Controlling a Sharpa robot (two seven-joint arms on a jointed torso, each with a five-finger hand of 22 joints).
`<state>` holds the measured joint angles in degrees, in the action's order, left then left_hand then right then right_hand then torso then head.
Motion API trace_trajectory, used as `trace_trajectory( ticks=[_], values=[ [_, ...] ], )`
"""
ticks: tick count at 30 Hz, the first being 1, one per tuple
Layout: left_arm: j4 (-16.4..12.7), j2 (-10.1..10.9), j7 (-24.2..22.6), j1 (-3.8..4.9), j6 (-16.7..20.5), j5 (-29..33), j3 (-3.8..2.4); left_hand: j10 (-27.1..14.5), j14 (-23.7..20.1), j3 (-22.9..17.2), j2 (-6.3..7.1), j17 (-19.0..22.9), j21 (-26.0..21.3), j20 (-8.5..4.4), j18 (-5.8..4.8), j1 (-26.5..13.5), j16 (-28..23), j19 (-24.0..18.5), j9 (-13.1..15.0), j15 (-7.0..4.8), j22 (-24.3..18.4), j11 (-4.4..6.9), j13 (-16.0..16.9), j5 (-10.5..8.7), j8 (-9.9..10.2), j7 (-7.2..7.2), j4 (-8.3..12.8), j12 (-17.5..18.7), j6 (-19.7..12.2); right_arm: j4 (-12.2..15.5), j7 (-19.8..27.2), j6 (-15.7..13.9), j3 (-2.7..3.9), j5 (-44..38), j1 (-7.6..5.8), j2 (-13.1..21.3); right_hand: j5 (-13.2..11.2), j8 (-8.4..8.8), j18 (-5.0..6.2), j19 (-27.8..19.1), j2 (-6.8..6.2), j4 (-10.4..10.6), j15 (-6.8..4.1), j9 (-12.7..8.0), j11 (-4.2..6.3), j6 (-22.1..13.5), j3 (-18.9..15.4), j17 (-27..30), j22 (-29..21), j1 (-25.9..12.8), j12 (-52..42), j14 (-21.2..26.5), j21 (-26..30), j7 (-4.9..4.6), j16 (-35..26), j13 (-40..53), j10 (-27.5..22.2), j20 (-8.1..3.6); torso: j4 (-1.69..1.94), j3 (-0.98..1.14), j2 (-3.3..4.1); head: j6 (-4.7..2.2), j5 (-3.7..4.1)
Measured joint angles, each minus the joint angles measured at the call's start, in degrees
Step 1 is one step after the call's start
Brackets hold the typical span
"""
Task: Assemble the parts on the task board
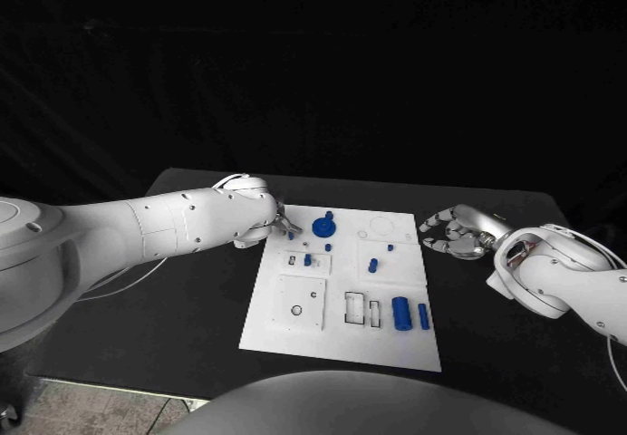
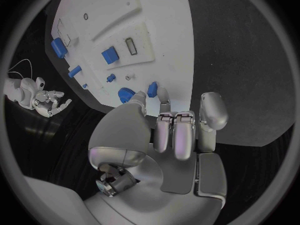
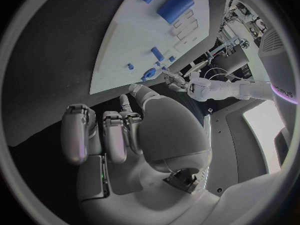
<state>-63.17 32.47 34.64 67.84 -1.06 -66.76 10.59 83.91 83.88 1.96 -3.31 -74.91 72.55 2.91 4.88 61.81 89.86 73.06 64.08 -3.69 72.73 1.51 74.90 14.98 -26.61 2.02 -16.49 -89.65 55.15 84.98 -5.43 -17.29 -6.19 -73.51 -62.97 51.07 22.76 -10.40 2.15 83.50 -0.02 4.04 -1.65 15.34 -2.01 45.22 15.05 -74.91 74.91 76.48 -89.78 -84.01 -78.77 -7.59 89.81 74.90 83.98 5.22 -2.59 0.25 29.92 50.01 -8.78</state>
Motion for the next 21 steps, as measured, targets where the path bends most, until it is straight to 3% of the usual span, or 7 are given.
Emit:
trace_trajectory(
  ticks=[6,13,21],
  values=[
    [0.2,-0.1,-0.1,-0.02,-0.1,0.1,0.0,0.0,0.0,0.0,-0.21,0.0,-0.1,0.16,0.0,0.4,0.0,-0.2,-0.3,0.0,-0.1,0.0,0.0,0.47,0.4,0.0,0.0,0.0,0.0,0.0,0.0,0.0,0.0,0.0,0.0,0.0,0.0,0.0,0.0,0.0,0.0,0.0,0.0,0.0,0.0,0.0,0.0,0.0,0.0,0.0,0.0,0.0,0.0,0.0,0.0,0.0,0.0,0.0,0.0,0.0,0.01,0.0,0.01],
    [0.2,-0.1,-0.2,-0.03,-0.2,0.2,-0.01,0.1,0.2,0.0,-0.23,0.0,-0.5,0.37,0.01,1.4,0.0,-0.4,-0.9,0.21,0.0,-0.13,0.0,3.1,1.6,0.0,0.0,0.0,0.0,-0.1,0.0,0.0,0.0,0.0,0.0,0.0,0.0,0.0,0.0,0.0,0.0,0.0,0.0,0.0,0.0,0.0,0.0,0.0,0.0,0.0,0.0,0.0,0.0,0.0,0.0,0.0,0.0,0.0,0.07,0.0,0.01,0.0,0.08],
    [0.3,-0.2,-0.3,-0.03,-0.2,0.3,-0.01,0.2,0.2,0.2,-0.47,0.0,-0.7,0.37,0.01,2.2,0.0,-0.4,-1.2,0.21,0.1,-0.21,0.0,4.47,2.1,0.0,0.2,0.0,0.0,-0.1,0.0,0.0,0.0,0.1,0.0,-0.1,0.0,0.0,0.0,0.0,0.0,0.1,0.0,-0.1,0.0,0.0,0.1,0.0,0.0,0.0,0.0,0.0,0.0,0.0,0.0,0.0,0.0,0.0,0.05,-0.02,0.01,0.0,-0.01]
  ],
)
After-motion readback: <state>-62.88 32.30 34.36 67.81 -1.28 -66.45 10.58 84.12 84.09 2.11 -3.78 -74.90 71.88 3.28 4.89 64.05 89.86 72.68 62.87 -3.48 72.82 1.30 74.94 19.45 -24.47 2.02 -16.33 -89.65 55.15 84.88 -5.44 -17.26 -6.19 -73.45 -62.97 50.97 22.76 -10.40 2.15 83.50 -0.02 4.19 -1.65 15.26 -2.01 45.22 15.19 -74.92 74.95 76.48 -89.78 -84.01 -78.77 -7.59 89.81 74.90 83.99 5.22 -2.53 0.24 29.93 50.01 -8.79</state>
